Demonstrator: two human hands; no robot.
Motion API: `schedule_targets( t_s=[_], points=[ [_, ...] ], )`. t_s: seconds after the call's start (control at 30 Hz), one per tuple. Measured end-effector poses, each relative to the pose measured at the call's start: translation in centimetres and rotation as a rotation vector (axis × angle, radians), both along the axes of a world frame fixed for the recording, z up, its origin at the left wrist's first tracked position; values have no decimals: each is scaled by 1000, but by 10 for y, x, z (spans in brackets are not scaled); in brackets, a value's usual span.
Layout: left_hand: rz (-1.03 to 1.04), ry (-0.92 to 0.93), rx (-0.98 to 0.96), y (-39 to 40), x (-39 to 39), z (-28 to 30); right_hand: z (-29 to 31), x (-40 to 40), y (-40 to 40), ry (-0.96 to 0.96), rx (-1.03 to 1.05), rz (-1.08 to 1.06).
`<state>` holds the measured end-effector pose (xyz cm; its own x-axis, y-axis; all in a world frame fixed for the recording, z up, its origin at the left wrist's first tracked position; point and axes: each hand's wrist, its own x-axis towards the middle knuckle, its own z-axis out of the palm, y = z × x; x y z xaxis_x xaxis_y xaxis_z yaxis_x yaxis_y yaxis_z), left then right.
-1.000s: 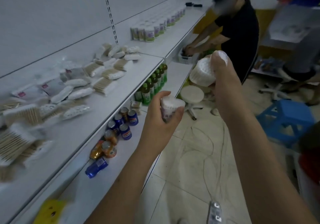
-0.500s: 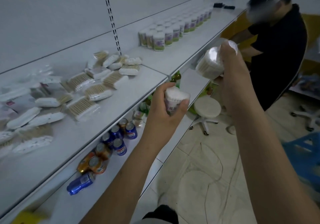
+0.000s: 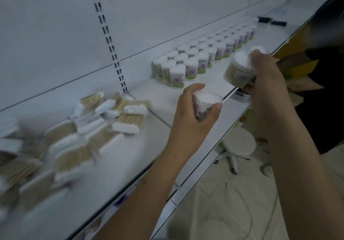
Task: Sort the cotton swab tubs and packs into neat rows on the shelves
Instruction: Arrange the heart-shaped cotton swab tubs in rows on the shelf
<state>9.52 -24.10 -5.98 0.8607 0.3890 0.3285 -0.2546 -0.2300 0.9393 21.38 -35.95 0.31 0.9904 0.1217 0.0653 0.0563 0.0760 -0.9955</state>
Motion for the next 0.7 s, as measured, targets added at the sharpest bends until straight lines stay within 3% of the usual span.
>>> schedule_targets(
  t_s=[0.13,0.7],
  points=[
    [40,8,2,-9,57,-7,-6,59,-7,-48,-21,49],
    [279,23,-93,-80,294,-14,-14,312,-47,132,85,331]
  ],
)
